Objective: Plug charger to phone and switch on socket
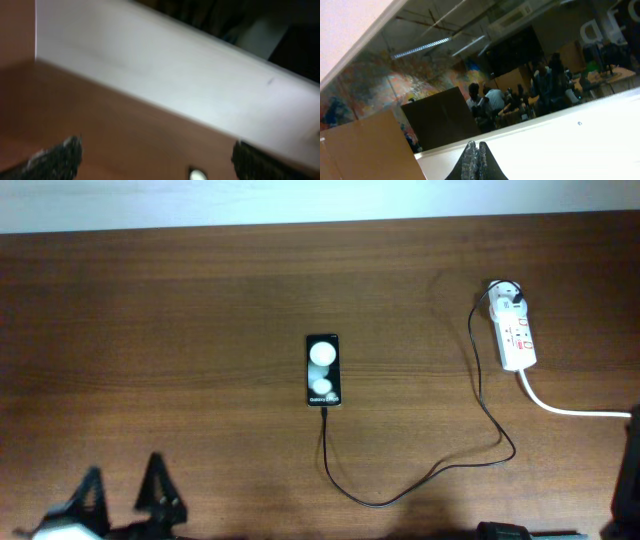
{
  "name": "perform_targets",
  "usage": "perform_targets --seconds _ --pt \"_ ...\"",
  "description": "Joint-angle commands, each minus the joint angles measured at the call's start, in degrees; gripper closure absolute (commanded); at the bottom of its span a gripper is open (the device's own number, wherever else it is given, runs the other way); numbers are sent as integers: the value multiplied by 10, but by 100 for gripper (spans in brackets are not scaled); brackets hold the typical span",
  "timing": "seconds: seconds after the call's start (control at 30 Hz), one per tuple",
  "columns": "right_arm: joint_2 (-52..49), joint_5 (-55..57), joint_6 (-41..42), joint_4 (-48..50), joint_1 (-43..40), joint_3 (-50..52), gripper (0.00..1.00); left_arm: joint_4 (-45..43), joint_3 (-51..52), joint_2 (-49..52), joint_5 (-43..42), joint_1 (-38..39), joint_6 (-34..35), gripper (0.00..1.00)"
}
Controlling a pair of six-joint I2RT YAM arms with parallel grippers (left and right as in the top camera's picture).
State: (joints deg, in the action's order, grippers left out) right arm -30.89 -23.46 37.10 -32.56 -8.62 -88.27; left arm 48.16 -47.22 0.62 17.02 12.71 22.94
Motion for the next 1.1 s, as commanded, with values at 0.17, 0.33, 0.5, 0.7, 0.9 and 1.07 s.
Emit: perform_targets --seconds 0.17,0.33,0.5,0.7,0.9,1.07 --pt "81 -1 -2 2 4 4 96 -373 349 -2 10 -2 -17 1" --pt "94 -1 -2 6 4 15 96 -472 459 -2 8 -2 -124 1" --pt "101 -2 -2 6 4 15 96 -450 468 0 8 -2 -124 1" --pt "165 -1 -2 55 4 67 95 -450 468 0 8 -2 -124 1" --pt "251 -1 -2 144 29 155 92 -450 467 0 8 -2 -123 1" --pt "270 -1 -2 153 35 157 92 -451 467 0 8 -32 -123 1"
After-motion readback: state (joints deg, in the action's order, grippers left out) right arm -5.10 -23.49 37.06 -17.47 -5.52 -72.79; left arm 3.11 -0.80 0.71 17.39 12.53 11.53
